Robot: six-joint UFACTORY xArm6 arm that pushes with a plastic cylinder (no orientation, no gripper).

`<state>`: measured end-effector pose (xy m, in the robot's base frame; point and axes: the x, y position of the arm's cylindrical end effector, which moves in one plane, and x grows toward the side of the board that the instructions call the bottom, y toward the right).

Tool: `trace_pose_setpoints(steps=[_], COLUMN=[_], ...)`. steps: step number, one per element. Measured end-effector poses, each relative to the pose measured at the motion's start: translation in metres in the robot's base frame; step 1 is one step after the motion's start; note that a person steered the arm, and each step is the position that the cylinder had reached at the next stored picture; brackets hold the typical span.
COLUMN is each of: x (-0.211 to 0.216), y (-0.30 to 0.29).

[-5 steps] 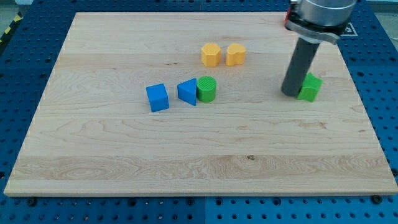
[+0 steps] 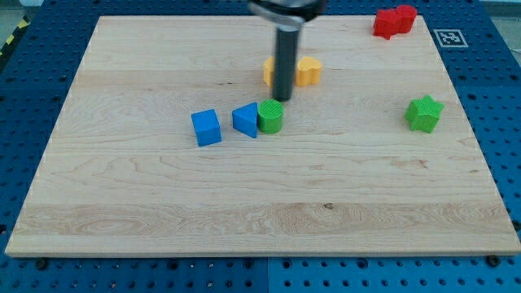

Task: Push the green circle to the right

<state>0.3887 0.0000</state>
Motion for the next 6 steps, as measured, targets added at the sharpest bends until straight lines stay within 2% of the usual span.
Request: trace_pose_setpoints(steps=[1,3,5,6], x=[0.015,0.056,0.058,0.046], y=[-0.026,-0.026,-0.022,-0.016])
